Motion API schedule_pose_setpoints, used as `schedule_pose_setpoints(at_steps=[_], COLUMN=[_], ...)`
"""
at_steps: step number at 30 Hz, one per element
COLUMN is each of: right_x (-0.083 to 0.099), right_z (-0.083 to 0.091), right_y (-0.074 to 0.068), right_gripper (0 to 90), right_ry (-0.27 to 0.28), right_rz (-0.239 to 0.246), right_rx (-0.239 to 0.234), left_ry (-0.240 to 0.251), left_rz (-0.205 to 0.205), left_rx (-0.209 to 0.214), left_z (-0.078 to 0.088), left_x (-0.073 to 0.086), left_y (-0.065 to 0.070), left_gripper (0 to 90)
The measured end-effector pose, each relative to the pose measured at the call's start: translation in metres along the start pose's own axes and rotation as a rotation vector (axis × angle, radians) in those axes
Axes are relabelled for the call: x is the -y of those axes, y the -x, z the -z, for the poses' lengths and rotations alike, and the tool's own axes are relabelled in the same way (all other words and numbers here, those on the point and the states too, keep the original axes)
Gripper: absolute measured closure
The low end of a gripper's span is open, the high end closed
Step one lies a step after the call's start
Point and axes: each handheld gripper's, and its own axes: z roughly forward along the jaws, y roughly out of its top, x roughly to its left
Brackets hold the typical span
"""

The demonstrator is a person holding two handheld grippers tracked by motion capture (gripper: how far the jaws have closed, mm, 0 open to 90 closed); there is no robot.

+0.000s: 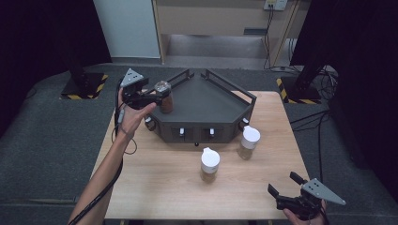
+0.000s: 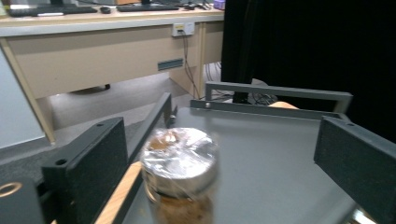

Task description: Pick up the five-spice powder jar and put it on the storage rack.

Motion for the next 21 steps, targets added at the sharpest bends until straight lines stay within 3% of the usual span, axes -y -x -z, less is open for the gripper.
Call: schedule_pose_setpoints(at_steps=[14, 21], right_x=[-0.002, -0.002], right_z=[-0.001, -0.001], right_y=[-0.001, 0.000], right_gripper=[1.2, 1.3], right_ry=[-0.011, -0.012], right_rz=[0.003, 0.003], right_rx=[-0.002, -0.004], left_ry=[0.042, 0.031], left_rz=[-0.018, -0.037], left_rx=[0.128, 0.137], left_z=[0.058, 0.082], left_x=[0.019, 0.035], left_y=[0.009, 0.017], left_gripper=[0.8, 0.7])
